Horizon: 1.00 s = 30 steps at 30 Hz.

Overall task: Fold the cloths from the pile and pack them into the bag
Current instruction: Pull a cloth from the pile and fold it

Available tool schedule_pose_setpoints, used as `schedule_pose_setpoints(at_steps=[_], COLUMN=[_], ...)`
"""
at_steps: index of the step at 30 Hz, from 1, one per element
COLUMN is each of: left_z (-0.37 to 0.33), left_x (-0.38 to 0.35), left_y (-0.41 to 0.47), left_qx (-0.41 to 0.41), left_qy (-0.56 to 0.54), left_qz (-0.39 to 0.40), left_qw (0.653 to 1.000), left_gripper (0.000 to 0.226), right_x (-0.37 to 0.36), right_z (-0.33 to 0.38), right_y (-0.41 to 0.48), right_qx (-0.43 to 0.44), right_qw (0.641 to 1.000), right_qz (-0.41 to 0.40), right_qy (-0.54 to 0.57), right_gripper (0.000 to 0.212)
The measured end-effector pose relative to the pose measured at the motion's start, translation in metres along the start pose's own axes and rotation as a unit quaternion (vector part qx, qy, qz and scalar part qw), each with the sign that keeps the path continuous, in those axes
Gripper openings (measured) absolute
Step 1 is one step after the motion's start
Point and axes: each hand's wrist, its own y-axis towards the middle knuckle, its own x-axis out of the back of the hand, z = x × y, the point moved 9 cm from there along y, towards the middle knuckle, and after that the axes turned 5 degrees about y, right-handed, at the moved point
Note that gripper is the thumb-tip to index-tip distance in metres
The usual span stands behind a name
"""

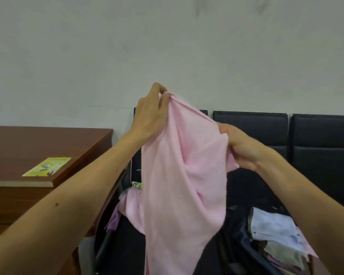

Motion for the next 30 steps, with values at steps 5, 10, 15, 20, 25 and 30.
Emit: schedule_pose_setpoints(at_steps=[5,10,15,20,25,30], left_z=[0.018,-0.005,-0.080,-0.075,-0.057,-0.055], left_x=[-0.020,-0.024,-0.021,-0.013,-0.002,0.002], left_y=[-0.044,-0.103,-0.156,-0.165,-0.161,-0.168], left_qx=[0.066,0.097,0.012,-0.029,0.055,0.125], left_qy=[-0.035,-0.113,-0.226,-0.077,-0.187,-0.308], left_qz=[0.121,0.113,0.207,0.140,0.134,0.164], left_qw=[0.990,0.982,0.952,0.987,0.972,0.929], left_gripper=[0.014,0.003,0.056,0.046,0.009,0.014], right_x=[0.001,-0.008,-0.012,-0.037,-0.034,-0.011], right_z=[0.021,0.007,-0.015,-0.008,0.012,0.037], right_y=[-0.024,-0.040,-0.058,-0.076,-0.097,-0.107], right_qx=[0.016,0.009,-0.039,-0.056,-0.019,0.095], right_qw=[0.998,0.990,0.974,0.988,0.994,0.943], right_qz=[-0.055,-0.131,-0.221,-0.127,-0.104,-0.235], right_qy=[-0.011,-0.050,0.011,0.075,0.009,-0.216], right_gripper=[0.030,0.016,0.019,0.019,0.018,0.038])
